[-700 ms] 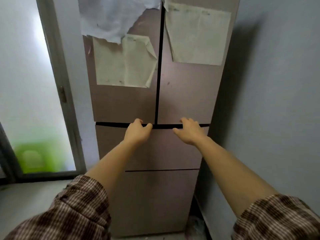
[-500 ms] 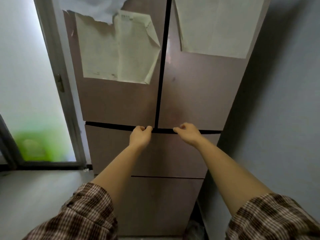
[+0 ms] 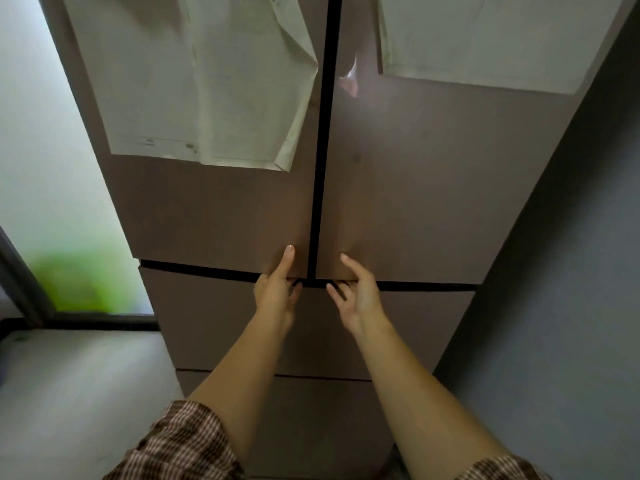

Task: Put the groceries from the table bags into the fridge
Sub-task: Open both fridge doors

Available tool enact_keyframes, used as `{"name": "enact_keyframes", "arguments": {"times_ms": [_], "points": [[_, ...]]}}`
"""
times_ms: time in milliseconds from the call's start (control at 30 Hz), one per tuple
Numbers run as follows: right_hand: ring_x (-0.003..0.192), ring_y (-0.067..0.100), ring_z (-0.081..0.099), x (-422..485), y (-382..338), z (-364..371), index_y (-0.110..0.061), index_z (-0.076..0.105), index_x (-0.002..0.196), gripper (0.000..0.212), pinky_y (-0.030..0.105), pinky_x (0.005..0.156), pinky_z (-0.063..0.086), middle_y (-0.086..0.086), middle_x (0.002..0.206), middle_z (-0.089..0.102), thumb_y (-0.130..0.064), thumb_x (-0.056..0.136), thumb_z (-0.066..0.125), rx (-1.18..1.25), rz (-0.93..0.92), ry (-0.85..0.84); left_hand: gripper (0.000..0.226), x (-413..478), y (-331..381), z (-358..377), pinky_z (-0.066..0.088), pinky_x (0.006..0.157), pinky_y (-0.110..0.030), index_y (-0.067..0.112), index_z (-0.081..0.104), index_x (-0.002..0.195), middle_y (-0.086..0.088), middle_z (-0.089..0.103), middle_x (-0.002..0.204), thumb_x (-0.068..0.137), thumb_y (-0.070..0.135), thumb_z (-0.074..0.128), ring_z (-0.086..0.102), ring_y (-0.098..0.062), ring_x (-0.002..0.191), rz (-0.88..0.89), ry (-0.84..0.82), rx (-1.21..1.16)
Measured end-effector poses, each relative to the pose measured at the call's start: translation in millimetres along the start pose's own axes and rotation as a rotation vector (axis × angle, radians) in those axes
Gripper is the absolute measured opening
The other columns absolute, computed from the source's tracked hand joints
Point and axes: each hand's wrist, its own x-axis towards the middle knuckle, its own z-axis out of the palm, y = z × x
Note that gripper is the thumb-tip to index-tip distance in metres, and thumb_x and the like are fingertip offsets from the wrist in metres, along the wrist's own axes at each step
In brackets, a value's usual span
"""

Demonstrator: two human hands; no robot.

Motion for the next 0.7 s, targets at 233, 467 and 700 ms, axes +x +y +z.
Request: {"name": "enact_keyframes", "arguments": {"times_ms": [233, 467, 700], "points": [[0.106, 0.017, 0.053, -4.7, 6.5, -3.3, -0.010, 0.045, 0.135, 0.085, 0.033, 0.084, 0.049, 0.001, 0.120, 0.052, -0.051, 0.069, 0.079, -0.181, -0.014, 0.064, 0.055, -3.8, 1.1, -4.1, 0.040, 0.107, -0.037, 0.013, 0.051, 0.131, -0.007, 0.052, 0.138, 0.085, 0.041, 0.066, 0.044, -0.020, 0.132, -0.083, -0.079, -0.113], [0.090, 0.014, 0.050, -28.1, 1.2, -11.4, -0.006, 0.038, 0.139, 0.091, 0.034, 0.092, 0.048, 0.001, 0.102, 0.048, -0.066, 0.075, 0.063, -0.294, -0.010, 0.091, 0.072, -32.8, 8.5, -11.4, 0.052, 0.080, -0.033, 0.009, 0.051, 0.131, -0.005, 0.051, 0.139, 0.080, 0.058, 0.063, 0.053, -0.013, 0.107, -0.081, 0.023, 0.052], [0.108, 0.022, 0.057, -77.9, 16.8, -30.3, -0.017, 0.043, 0.138, 0.113, 0.030, 0.073, 0.047, 0.002, 0.126, 0.057, -0.083, 0.049, 0.067, -0.123, -0.012, 0.071, 0.082, -73.5, 7.3, -53.0, 0.051, 0.090, -0.049, 0.014, 0.037, 0.144, -0.007, 0.038, 0.150, 0.081, 0.062, 0.058, 0.040, -0.022, 0.135, -0.044, 0.070, 0.017]]}}
